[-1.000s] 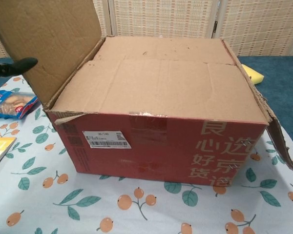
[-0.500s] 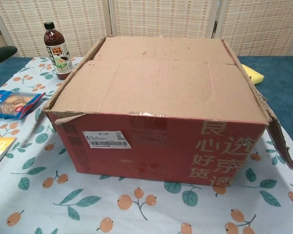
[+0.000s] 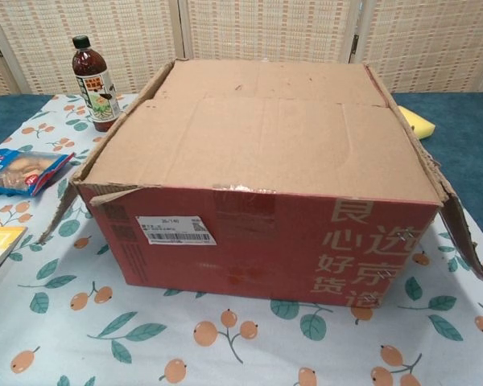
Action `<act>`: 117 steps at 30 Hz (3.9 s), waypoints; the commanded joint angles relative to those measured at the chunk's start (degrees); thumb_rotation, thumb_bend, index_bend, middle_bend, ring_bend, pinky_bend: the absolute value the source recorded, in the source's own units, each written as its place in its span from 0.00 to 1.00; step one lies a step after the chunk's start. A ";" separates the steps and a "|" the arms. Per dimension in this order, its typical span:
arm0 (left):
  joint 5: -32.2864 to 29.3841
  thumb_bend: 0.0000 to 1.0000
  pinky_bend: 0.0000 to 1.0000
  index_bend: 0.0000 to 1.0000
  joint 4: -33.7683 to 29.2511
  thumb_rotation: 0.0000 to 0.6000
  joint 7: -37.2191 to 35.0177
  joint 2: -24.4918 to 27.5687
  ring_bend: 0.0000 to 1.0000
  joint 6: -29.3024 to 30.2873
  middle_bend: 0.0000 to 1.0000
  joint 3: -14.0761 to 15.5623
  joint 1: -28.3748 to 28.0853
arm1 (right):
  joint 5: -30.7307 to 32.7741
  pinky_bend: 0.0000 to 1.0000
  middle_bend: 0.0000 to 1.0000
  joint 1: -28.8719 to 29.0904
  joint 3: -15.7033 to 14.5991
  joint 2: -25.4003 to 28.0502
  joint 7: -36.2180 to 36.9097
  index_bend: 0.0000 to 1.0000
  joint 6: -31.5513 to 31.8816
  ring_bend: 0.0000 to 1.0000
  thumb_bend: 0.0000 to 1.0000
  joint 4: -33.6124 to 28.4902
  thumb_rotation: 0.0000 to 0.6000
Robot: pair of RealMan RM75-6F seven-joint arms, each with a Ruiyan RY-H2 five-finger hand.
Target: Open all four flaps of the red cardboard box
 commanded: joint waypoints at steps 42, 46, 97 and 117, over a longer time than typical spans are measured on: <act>-1.27 0.32 0.00 0.00 19.01 1.00 -28.37 8.03 0.00 6.86 0.08 1.25 8.14 | 34.56 0.00 0.00 41.64 14.28 -21.33 -38.40 0.00 -43.13 0.00 0.39 -6.02 1.00; -1.42 0.32 0.00 0.00 19.04 1.00 -28.93 8.17 0.00 6.96 0.08 1.04 8.35 | 35.52 0.00 0.00 42.37 13.71 -21.91 -38.84 0.00 -43.16 0.00 0.39 -5.01 1.00; -10.99 0.33 0.00 0.00 25.09 1.00 -41.65 10.38 0.00 0.99 0.08 -3.86 8.39 | 45.70 0.00 0.00 58.81 28.64 -17.86 -15.89 0.00 -51.46 0.00 0.39 15.14 1.00; -13.40 0.33 0.00 0.00 25.63 1.00 -40.04 9.77 0.00 -1.06 0.08 -4.81 8.13 | 45.13 0.00 0.00 64.20 24.94 -24.06 -10.28 0.00 -57.05 0.00 0.39 39.94 1.00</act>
